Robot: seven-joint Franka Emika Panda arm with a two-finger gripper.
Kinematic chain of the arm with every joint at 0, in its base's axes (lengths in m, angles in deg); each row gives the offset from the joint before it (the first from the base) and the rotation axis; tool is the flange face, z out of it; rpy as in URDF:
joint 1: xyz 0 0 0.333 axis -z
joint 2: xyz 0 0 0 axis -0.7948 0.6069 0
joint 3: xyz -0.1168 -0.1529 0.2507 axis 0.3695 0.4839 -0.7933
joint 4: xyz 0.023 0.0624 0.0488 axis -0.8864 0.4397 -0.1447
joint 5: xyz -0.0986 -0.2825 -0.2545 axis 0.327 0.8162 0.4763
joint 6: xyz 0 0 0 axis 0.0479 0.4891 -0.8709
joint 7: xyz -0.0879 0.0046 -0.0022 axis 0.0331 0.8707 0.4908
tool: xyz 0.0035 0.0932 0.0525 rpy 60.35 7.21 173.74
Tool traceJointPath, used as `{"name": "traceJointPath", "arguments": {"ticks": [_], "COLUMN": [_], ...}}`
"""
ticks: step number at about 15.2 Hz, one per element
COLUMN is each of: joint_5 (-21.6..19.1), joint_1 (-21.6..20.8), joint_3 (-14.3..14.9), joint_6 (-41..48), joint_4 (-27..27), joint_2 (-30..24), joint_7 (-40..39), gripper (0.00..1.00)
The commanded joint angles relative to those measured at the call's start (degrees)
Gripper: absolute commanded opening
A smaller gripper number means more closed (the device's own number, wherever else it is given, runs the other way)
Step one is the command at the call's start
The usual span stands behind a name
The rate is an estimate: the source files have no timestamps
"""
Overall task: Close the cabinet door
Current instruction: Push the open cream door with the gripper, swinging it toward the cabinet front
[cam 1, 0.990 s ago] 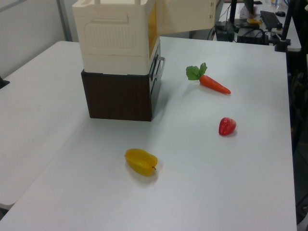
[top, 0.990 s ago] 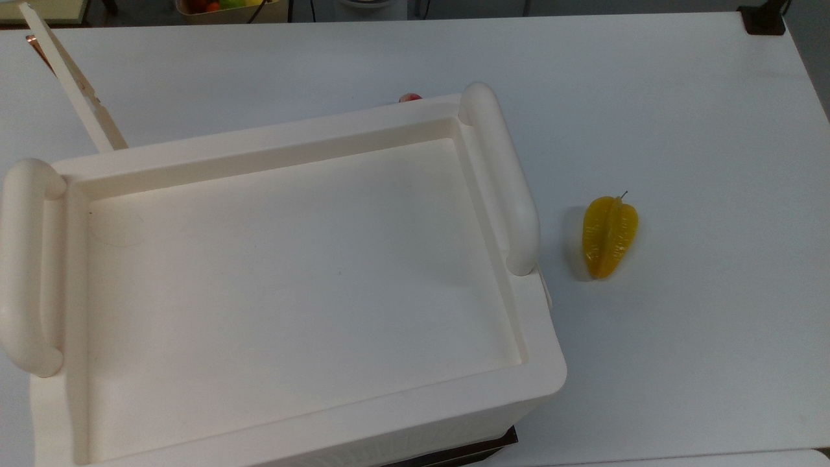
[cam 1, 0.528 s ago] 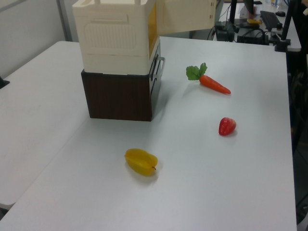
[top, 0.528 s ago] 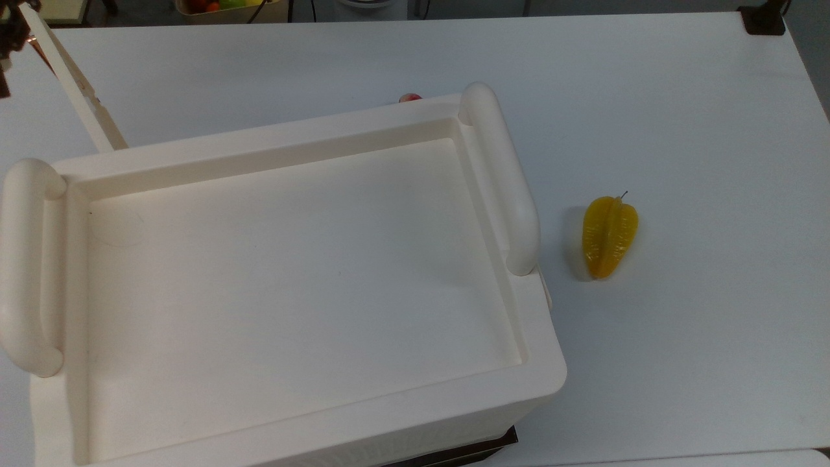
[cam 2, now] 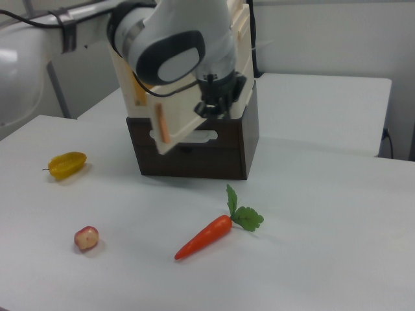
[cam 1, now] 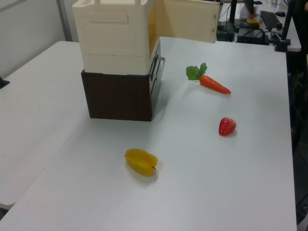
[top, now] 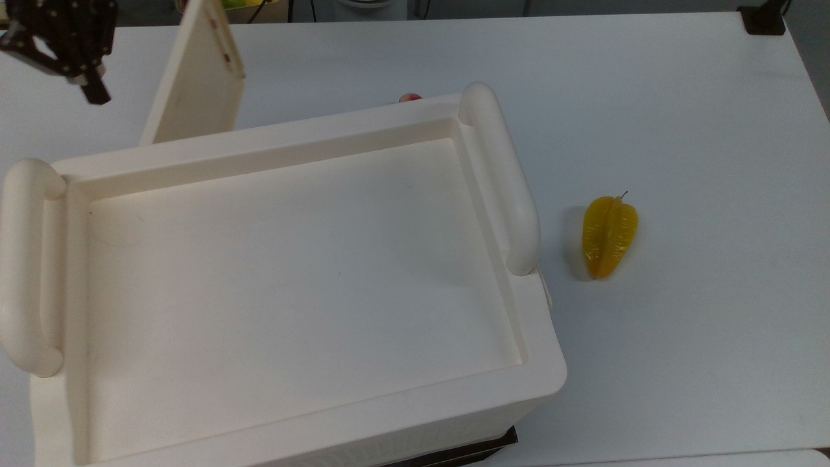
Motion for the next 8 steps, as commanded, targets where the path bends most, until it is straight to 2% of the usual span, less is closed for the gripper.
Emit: {"name": "traceJointPath", "arguments": {"ticks": [1,5,8], "joint_5": [-1.33,0.42,1.39], "joint_1": [-1.70,-8.10,-11.10], "joint_3": [0.37,0.46,0.46], "joint_6": [9.53,9.64,9.64], "joint_4": [1.63,1.45,1.45], "joint_2": [-4.33,-4.34,-4.16], "joint_7": [1.42,16.27,21.11], "gripper": [0.00,0.00,0.00]}}
